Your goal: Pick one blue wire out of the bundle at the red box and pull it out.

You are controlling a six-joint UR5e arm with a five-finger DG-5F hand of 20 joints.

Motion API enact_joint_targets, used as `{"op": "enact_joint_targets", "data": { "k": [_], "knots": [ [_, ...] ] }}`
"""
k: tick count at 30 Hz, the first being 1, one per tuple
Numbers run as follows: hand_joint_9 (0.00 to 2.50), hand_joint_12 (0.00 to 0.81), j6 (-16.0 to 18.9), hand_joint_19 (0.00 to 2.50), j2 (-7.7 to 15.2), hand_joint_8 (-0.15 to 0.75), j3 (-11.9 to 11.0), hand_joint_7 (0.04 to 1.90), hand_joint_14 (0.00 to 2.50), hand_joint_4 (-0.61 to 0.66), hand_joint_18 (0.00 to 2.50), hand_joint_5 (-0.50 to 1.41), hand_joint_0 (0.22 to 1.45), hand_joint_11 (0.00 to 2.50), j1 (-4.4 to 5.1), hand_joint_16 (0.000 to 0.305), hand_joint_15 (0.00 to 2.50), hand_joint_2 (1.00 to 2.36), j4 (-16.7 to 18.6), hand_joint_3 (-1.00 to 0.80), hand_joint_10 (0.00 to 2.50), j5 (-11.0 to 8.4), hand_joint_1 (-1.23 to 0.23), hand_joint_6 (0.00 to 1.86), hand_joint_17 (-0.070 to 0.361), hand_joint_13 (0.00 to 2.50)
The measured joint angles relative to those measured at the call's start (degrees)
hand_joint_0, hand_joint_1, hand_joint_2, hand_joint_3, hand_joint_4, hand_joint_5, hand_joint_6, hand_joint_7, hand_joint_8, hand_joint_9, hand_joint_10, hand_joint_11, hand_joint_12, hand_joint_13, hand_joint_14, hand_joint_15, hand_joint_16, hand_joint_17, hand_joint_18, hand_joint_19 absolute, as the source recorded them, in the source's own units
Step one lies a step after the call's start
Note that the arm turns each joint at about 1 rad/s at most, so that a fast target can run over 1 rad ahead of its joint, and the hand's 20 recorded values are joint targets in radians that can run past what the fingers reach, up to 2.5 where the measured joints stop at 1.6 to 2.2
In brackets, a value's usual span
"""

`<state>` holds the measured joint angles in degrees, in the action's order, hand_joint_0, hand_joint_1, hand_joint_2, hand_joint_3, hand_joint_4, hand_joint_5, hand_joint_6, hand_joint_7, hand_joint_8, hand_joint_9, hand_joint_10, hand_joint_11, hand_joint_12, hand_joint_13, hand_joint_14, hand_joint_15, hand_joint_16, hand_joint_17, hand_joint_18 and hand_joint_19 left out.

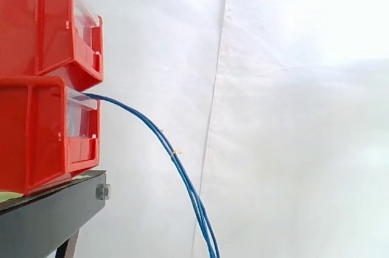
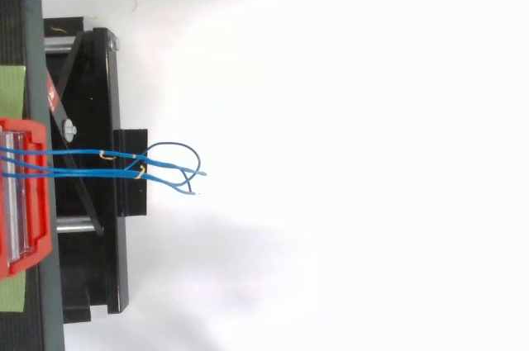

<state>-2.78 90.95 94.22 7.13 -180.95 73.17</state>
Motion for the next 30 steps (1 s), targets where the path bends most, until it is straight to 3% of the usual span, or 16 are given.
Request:
{"op": "enact_joint_targets", "data": {
  "k": [7,14,24,30],
  "knots": [
    [0.63,0.434,0.6,0.32,4.7,0.352,0.0,0.70,0.01,0.34,0.48,-0.20,0.53,0.15,-0.39,0.055,0.17,1.00,2.5,-0.49,0.00,-0.77,-0.53,0.50,0.124,0.47],
    [0.65,0.435,3.4,0.33,10.5,0.355,0.0,0.70,0.01,0.35,0.50,-0.20,0.54,0.16,-1.55,0.055,0.18,1.00,6.1,-0.49,0.00,-0.88,-0.52,0.50,0.123,0.48],
    [0.66,0.434,1.1,0.34,17.5,0.357,0.0,0.71,0.01,0.35,0.51,-0.20,0.55,0.16,-2.09,0.055,0.18,1.00,16.9,-0.50,0.00,-2.19,-0.52,0.50,0.123,0.49],
    [0.62,0.429,0.0,0.35,22.6,0.344,-0.2,0.76,0.01,0.35,0.51,-0.20,0.56,0.17,-2.27,0.054,0.18,1.00,24.4,-0.50,0.00,-2.79,-0.62,0.50,0.121,0.48]
  ]
}}
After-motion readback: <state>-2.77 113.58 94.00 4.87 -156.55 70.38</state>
